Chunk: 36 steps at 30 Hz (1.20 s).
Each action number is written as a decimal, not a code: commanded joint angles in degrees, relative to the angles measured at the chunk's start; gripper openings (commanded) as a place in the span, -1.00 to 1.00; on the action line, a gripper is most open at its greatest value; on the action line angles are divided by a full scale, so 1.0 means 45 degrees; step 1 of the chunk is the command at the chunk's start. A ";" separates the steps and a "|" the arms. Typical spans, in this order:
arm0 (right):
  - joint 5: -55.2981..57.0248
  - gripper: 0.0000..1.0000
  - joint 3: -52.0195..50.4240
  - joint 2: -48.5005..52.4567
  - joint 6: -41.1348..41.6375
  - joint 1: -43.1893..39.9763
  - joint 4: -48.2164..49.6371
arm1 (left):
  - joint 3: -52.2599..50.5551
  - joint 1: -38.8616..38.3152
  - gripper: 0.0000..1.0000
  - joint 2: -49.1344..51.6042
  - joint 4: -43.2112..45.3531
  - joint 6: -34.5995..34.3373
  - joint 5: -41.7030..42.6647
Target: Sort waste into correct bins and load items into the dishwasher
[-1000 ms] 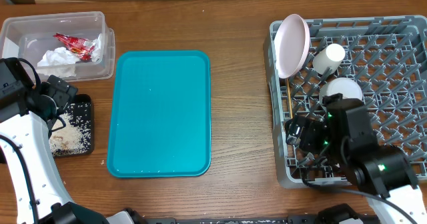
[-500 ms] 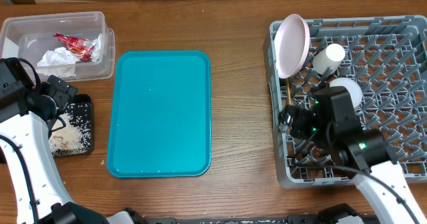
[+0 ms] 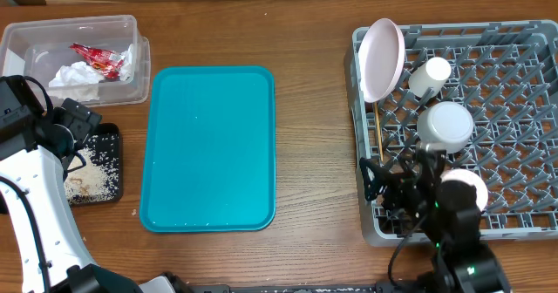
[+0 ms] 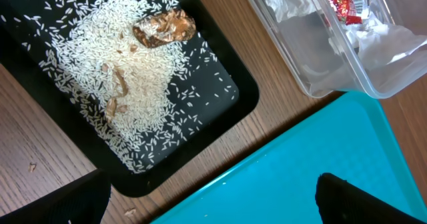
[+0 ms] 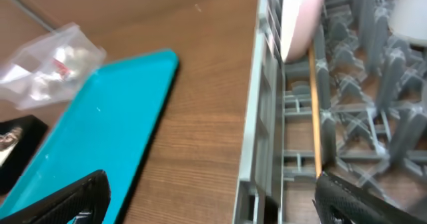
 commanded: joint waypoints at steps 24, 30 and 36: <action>-0.0554 1.00 -0.3429 -0.6110 -0.0593 -0.3089 0.3293 | 0.0097 -0.0005 1.00 0.0019 0.0015 -0.0121 0.0049; -0.0588 1.00 -0.3798 -0.6130 -0.0646 -0.3876 0.3410 | 0.0097 -0.0005 1.00 0.0019 0.0015 -0.0121 0.0049; 0.1287 1.00 -0.3798 -0.6130 -0.0646 -0.3993 0.2914 | 0.0097 -0.0005 0.99 0.0019 0.0015 -0.0121 0.0049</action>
